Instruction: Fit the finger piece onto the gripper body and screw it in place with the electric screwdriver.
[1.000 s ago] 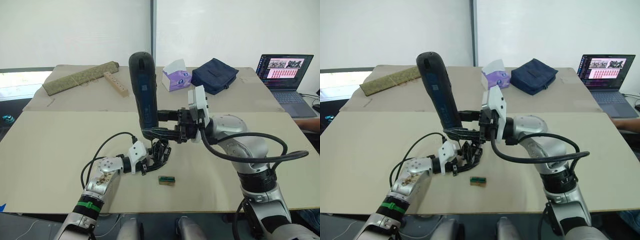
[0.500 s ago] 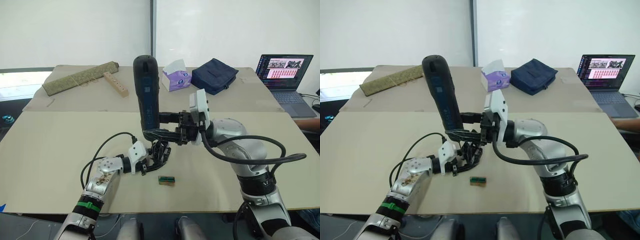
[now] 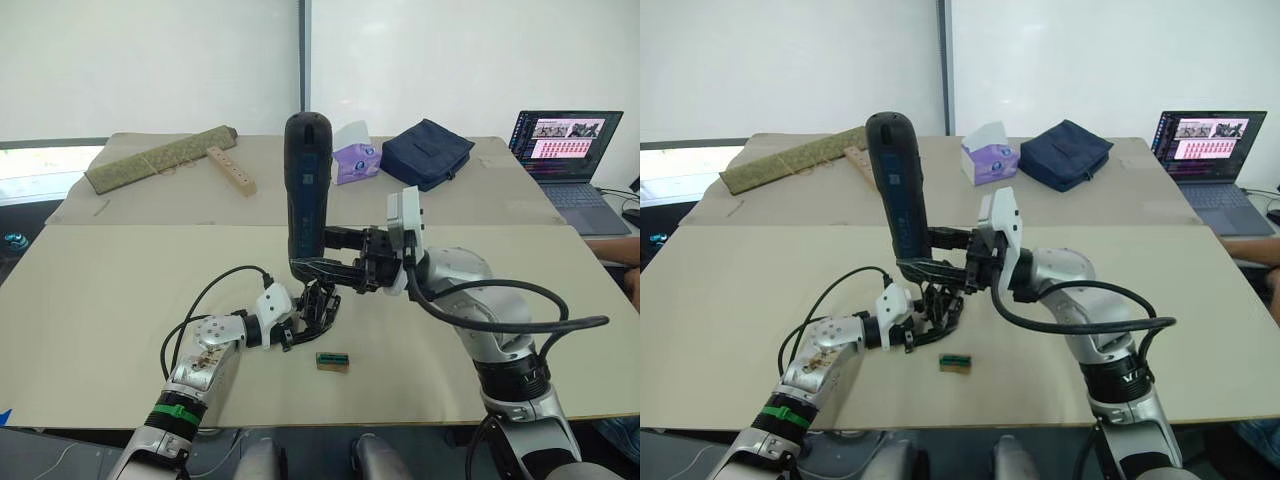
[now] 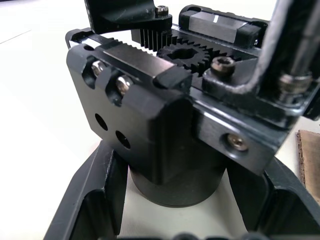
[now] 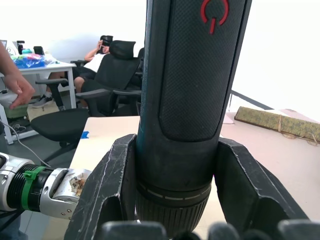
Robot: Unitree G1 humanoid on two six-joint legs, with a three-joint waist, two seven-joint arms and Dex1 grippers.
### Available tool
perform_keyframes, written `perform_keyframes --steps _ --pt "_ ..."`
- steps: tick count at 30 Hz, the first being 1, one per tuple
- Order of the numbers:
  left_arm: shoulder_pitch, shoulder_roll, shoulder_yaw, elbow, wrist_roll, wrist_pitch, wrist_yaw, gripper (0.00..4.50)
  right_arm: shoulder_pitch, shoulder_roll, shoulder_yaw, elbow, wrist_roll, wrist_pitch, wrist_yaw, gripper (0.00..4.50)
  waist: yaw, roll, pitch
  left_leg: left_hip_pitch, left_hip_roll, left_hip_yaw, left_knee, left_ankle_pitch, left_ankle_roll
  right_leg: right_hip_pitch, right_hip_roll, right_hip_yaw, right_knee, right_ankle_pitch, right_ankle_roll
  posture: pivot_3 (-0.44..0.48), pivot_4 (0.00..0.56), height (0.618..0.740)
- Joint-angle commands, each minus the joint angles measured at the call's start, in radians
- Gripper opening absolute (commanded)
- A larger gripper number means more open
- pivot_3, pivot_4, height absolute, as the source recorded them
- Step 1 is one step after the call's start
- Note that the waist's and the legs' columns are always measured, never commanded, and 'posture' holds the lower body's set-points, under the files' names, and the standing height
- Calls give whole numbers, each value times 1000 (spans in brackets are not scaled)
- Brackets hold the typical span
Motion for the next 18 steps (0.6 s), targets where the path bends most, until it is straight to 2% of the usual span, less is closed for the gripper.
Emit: perform_keyframes --steps 1,18 --pt "33 10 -31 31 22 36 -12 2317 33 -23 74 33 -67 -3 17 1824 0 0 -1 0 0 0 0 0 0 0 0 0 0 0 0 0 150 740" --pt "53 25 -17 2 12 49 -8 2317 64 -23 127 81 -106 -75 33 1824 -4 -1 -9 12 1 2 -10 0 0 5 0 1 0 -3 -5 0 150 740"
